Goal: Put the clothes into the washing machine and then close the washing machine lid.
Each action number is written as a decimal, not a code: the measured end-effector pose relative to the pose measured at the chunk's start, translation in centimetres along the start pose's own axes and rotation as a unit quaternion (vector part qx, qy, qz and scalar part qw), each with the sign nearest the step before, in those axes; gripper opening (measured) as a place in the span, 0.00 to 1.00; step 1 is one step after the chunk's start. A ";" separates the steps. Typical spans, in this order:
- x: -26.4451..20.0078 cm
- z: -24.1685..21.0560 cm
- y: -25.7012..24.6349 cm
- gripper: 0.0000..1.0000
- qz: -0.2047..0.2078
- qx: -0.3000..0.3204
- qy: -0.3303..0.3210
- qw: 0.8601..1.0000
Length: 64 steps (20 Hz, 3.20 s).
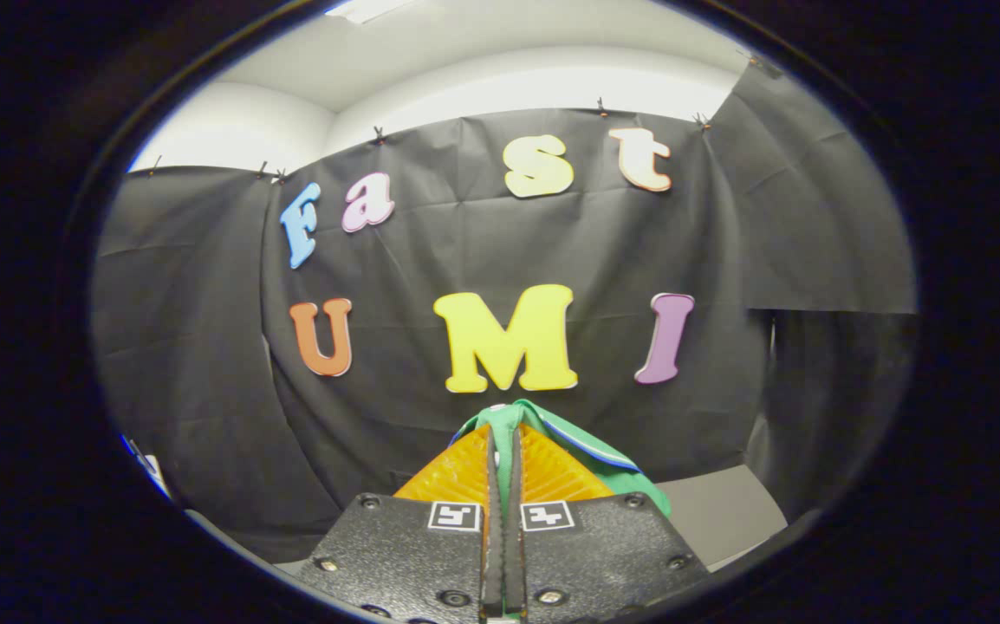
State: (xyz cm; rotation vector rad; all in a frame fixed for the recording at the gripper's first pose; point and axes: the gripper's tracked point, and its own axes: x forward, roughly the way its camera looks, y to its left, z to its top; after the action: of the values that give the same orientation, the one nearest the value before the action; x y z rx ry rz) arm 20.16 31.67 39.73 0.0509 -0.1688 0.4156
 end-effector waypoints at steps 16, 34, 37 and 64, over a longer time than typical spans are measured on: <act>14.6 -5.9 12.7 0.04 0.114 0.001 0.062 0.991; 21.3 -33.3 8.9 0.05 0.034 0.058 0.335 0.940; 21.6 -37.0 8.3 0.05 0.012 0.064 0.372 0.926; 19.3 -51.0 5.8 0.31 -0.093 0.114 0.520 0.842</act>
State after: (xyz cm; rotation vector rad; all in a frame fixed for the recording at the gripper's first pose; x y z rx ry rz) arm 42.95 48.93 -7.06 0.0687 0.9621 0.2187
